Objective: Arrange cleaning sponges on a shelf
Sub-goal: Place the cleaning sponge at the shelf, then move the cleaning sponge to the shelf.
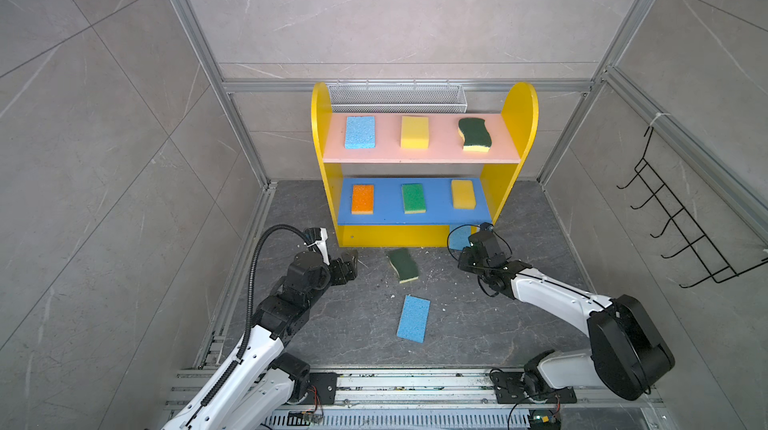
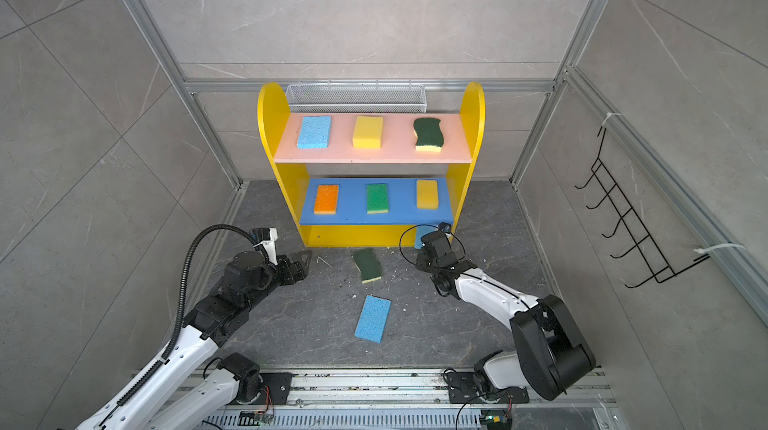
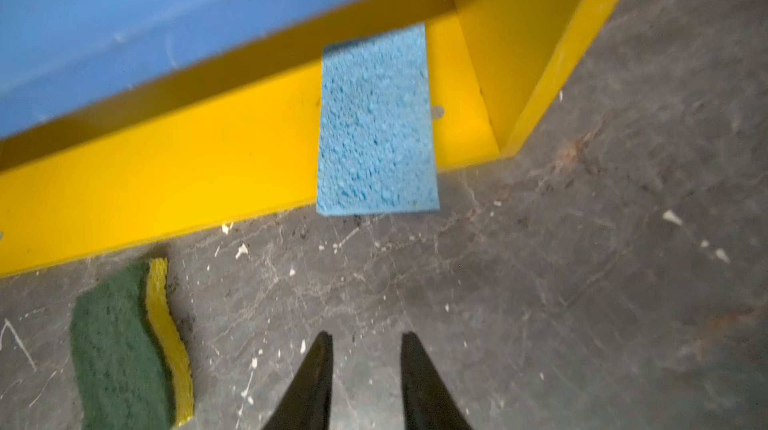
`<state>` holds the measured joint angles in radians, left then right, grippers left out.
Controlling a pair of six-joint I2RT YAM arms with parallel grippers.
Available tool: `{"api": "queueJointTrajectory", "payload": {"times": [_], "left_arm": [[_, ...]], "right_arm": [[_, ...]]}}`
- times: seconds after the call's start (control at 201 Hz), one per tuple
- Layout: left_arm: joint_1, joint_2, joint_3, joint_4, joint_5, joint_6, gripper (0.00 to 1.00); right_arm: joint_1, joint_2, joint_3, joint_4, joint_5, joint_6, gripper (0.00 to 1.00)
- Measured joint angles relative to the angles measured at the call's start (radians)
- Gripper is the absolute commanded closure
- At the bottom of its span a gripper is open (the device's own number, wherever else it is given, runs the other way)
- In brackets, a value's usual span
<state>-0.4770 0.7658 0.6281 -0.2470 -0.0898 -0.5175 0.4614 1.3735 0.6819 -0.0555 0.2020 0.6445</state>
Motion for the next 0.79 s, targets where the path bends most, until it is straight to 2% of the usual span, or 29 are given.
{"api": "queueJointTrajectory", "payload": {"times": [0.124, 0.368, 0.523, 0.792], "left_arm": [[0.000, 0.023, -0.035, 0.031, 0.031, -0.012, 0.13], [0.000, 0.034, -0.051, 0.067, 0.047, -0.030, 0.14], [0.000, 0.034, -0.051, 0.081, 0.047, -0.031, 0.14], [0.000, 0.081, -0.053, 0.130, 0.047, -0.032, 0.14]], "right_arm": [[0.000, -0.028, -0.057, 0.024, -0.051, 0.061, 0.79], [-0.015, 0.024, -0.101, 0.146, -0.111, 0.119, 0.98], [-0.047, 0.069, -0.104, 0.219, -0.124, 0.130, 1.00], [-0.055, 0.104, -0.075, 0.208, -0.095, 0.085, 1.00]]}}
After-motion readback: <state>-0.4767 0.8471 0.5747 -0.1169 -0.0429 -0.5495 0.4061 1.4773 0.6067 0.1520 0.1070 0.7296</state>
